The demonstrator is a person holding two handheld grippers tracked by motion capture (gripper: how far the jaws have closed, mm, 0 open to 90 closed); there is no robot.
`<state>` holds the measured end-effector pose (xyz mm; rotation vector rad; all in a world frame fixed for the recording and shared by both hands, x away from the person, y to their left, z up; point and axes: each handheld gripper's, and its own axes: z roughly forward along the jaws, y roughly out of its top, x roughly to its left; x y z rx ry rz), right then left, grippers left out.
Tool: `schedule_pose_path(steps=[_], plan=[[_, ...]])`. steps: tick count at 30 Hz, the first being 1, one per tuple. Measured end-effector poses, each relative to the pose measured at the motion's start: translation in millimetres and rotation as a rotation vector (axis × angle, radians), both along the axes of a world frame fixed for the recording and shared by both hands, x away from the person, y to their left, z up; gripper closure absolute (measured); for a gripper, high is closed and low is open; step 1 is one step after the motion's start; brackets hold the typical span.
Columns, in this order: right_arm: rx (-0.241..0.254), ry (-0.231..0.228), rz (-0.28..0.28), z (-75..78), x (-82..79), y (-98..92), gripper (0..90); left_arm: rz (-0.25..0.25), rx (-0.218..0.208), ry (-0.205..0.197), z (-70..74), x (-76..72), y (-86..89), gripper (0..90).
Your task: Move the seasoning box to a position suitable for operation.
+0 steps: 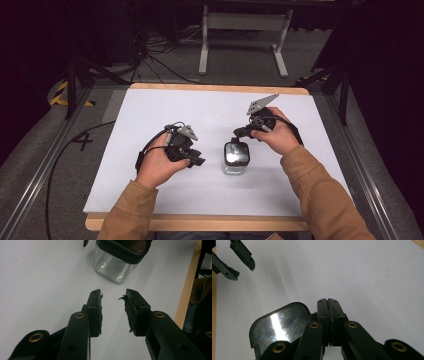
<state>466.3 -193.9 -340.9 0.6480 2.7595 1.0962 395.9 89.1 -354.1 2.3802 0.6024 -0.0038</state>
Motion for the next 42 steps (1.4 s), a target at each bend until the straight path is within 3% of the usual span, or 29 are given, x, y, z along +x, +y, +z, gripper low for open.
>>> schedule_pose_path(steps=[20, 33, 37, 42], plan=[[0.016, 0.012, 0.003, -6.2, 4.4, -0.7, 89.6, -0.013, -0.002, -0.005, -2.3, -1.5, -6.3, 66.3], [0.026, 0.031, -0.004, -6.9, 6.4, -1.2, 90.0, -0.035, 0.008, 0.001, -5.0, -2.2, -13.0, 74.5], [0.019, 0.034, -0.005, -6.4, 6.2, -0.8, 90.0, -0.041, -0.002, 0.043, -7.2, -3.7, -15.9, 78.3], [0.017, 0.038, -0.009, -6.3, 5.9, -0.6, 90.0, -0.05, -0.009, 0.044, -7.9, -4.6, -18.6, 84.1]])
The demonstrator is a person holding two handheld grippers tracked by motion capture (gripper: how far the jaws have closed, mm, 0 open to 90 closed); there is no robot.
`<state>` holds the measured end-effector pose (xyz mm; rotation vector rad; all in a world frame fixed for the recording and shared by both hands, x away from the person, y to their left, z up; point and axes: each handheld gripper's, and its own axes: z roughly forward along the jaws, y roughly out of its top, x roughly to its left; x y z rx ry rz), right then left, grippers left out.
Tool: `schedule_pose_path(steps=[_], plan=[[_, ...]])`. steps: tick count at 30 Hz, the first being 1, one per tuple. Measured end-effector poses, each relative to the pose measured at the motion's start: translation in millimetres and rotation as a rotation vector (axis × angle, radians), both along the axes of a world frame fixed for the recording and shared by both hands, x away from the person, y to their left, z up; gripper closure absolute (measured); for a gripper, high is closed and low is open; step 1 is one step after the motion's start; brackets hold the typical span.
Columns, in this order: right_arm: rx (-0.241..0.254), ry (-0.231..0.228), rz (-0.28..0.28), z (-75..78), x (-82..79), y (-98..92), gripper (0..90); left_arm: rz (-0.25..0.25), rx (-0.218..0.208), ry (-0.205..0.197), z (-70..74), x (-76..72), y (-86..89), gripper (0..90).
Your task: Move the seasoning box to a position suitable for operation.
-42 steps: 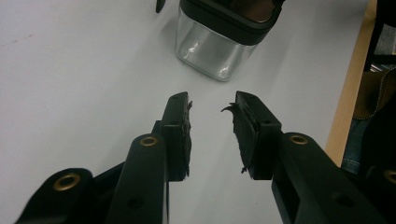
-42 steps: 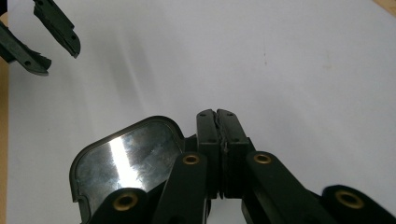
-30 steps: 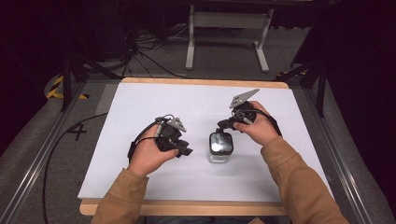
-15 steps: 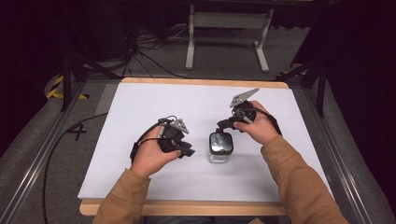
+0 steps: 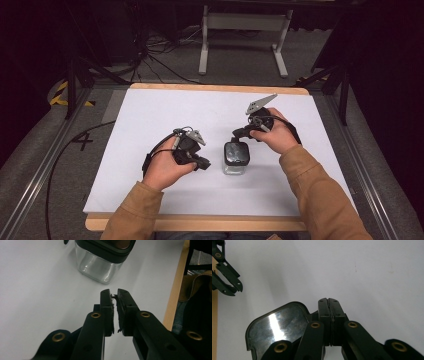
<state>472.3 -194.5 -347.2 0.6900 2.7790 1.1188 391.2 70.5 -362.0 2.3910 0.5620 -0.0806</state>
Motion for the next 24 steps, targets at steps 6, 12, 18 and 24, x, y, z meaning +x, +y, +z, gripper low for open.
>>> schedule_pose_path(steps=[6, 12, 18, 24], plan=[[0.003, 0.0, -0.001, -0.3, 0.3, -0.1, 90.0, -0.007, 0.009, -0.007, -0.9, 0.7, -2.4, 86.3], [0.004, -0.001, -0.004, -0.5, 0.4, -0.1, 90.0, -0.014, -0.002, -0.021, -1.0, 0.5, -7.2, 86.4], [0.003, -0.005, -0.009, -0.9, 0.4, -0.1, 90.0, -0.015, -0.014, -0.023, -1.0, -0.7, -12.8, 87.3], [0.01, -0.003, -0.011, -2.1, 1.3, -0.9, 90.0, -0.031, -0.039, -0.038, -2.6, -0.9, -21.8, 87.7]])
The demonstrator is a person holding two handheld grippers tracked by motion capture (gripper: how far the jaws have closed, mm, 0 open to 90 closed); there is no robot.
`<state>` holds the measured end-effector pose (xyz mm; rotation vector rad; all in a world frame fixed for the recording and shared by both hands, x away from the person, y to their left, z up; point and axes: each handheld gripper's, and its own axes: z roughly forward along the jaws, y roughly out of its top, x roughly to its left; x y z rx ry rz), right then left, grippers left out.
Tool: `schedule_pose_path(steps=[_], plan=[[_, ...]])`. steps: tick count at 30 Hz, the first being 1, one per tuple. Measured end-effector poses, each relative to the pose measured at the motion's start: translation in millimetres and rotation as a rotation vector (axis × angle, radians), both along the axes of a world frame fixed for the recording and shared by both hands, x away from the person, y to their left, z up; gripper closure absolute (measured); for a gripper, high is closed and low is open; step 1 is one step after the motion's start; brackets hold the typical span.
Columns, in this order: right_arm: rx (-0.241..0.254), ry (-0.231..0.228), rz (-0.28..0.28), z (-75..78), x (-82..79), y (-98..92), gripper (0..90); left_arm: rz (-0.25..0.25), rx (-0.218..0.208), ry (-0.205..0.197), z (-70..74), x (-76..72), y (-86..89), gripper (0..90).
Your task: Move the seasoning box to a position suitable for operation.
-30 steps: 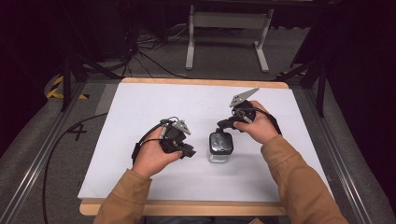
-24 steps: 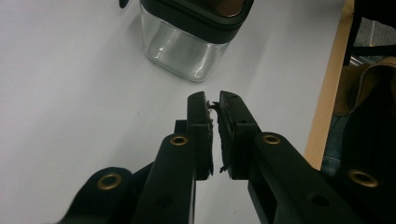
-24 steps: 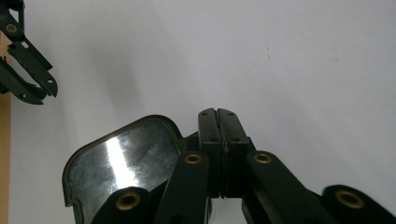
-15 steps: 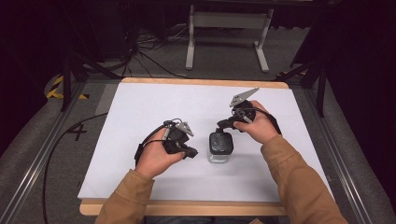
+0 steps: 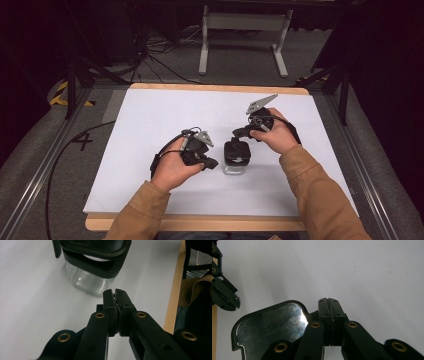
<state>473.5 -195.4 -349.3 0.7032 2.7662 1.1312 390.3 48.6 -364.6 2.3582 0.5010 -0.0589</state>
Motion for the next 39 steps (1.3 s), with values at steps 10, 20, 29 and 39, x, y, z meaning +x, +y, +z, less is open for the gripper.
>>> schedule_pose_path(steps=[10, 20, 29, 39], plan=[[-0.002, -0.009, -0.004, 0.2, -1.1, 0.2, 90.0, -0.007, -0.079, -0.028, -5.5, 0.5, -19.4, 88.0], [0.035, -0.056, -0.036, 12.2, -16.4, -16.4, 90.0, 0.016, -0.114, -0.026, -6.8, 2.0, -22.6, 85.0], [0.007, -0.066, -0.047, 13.8, -63.5, -53.0, 90.0, 0.031, -0.133, -0.044, -3.9, 1.8, -21.1, 84.9], [0.028, -0.057, 0.002, -1.8, -91.2, -49.2, 90.0, 0.06, -0.151, -0.062, -4.1, 2.7, -22.4, 88.8]])
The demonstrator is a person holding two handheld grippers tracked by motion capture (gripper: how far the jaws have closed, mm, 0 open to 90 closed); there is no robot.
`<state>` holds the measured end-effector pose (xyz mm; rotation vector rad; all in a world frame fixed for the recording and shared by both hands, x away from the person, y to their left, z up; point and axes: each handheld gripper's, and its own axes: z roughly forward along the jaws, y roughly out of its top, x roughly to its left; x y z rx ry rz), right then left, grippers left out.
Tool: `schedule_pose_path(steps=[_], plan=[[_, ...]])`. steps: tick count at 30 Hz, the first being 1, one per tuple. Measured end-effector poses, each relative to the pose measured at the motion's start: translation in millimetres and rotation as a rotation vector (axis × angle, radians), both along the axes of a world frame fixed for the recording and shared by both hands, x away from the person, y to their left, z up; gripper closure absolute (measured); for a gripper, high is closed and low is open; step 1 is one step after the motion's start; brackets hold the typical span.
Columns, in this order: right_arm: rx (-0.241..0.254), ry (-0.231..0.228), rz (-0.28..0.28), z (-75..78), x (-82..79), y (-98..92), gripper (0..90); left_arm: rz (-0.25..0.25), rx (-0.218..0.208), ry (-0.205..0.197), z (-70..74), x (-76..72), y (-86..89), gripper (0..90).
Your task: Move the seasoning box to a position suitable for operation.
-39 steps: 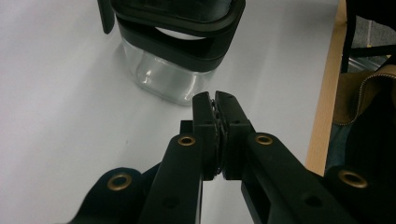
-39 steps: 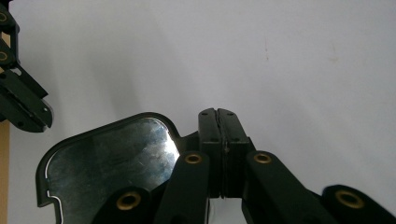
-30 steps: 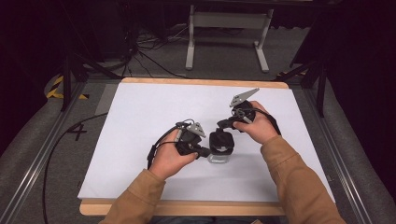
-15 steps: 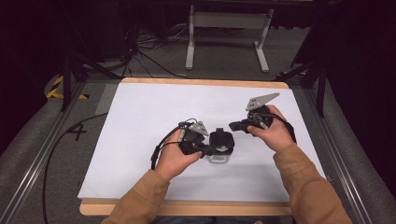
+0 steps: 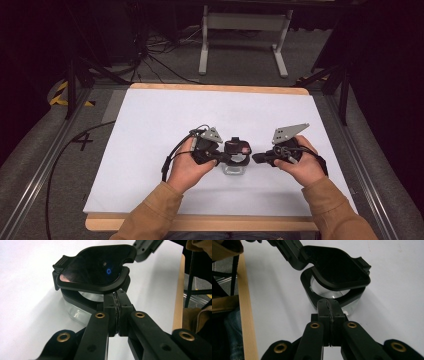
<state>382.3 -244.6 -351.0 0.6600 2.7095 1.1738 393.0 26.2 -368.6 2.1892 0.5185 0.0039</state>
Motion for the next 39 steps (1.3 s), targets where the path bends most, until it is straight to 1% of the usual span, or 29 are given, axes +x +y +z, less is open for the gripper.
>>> schedule_pose_path(steps=[2, 5, 7, 9, 10, 11, 12, 14, 17, 20, 22, 23, 24, 25, 28, 33, 34, 35, 37, 39], plan=[[0.013, -0.007, -0.001, -1.2, -0.6, 3.7, 90.0, 0.007, -0.01, 0.0, -1.2, -0.6, -0.9, 88.9], [0.031, -0.022, 0.005, -1.6, -0.6, 9.1, 90.0, 0.004, -0.012, -0.002, -0.9, -0.8, -0.8, 89.2], [0.042, -0.024, 0.004, -1.2, -1.1, 11.8, 90.0, 0.009, -0.023, -0.008, -1.0, -1.4, -1.9, 89.4], [0.051, -0.029, 0.006, -1.0, -0.7, 12.6, 90.0, 0.002, -0.011, -0.011, -0.5, -1.7, -2.6, 89.4], [0.056, -0.033, 0.003, -0.9, -0.6, 12.7, 90.0, 0.008, -0.024, -0.015, -1.7, -2.4, -3.9, 89.4], [0.06, -0.032, -0.001, -0.4, -0.7, 12.6, 90.0, 0.006, -0.022, -0.016, -1.7, -2.6, -4.3, 89.4], [0.063, -0.036, -0.004, 0.1, -0.4, 12.6, 90.0, 0.011, -0.032, -0.028, -2.7, -2.9, -5.2, 89.5], [0.072, -0.044, -0.008, 1.4, 0.5, 12.4, 90.0, 0.015, -0.044, -0.035, -3.7, -4.1, -7.1, 89.5], [0.082, -0.046, -0.014, 3.5, 3.1, 13.3, 90.0, 0.014, -0.034, -0.041, -5.5, -4.0, -9.9, 89.5], [0.092, -0.053, -0.017, 6.6, 5.7, 15.9, 90.0, 0.019, -0.015, -0.033, -7.9, -3.6, -11.5, 89.5], [0.094, -0.055, -0.017, 8.0, 6.9, 17.3, 90.0, 0.014, -0.026, -0.029, -9.4, -3.1, -12.0, 89.6], [0.095, -0.059, -0.017, 8.8, 7.6, 18.1, 90.0, 0.016, -0.025, -0.039, -9.6, -3.2, -12.3, 89.6], [0.093, -0.061, -0.018, 9.8, 8.1, 18.7, 90.0, 0.014, -0.015, -0.046, -9.3, -3.8, -12.6, 89.7], [0.095, -0.067, -0.02, 11.1, 8.8, 19.4, 90.0, 0.019, -0.021, -0.062, -10.1, -4.5, -13.4, 89.7], [0.112, -0.073, -0.031, 13.9, 11.5, 20.6, 90.0, 0.016, -0.015, -0.057, -9.8, -4.9, -13.9, 89.7], [0.132, -0.086, -0.047, 17.4, 18.5, 24.4, 90.0, 0.018, -0.021, -0.063, -10.6, -4.4, -13.6, 89.8], [0.134, -0.09, -0.048, 17.9, 19.6, 25.0, 90.0, 0.021, -0.031, -0.062, -11.5, -4.6, -14.1, 89.8], [0.133, -0.091, -0.052, 18.6, 20.8, 25.8, 90.0, 0.023, -0.023, -0.067, -11.5, -4.5, -14.0, 89.8], [0.135, -0.096, -0.059, 20.3, 23.5, 27.5, 90.0, 0.025, -0.031, -0.068, -12.2, -4.4, -14.1, 89.8], [0.13, -0.107, -0.06, 21.7, 26.1, 28.3, 90.0, 0.022, -0.026, -0.066, -11.9, -4.3, -13.9, 89.8]])
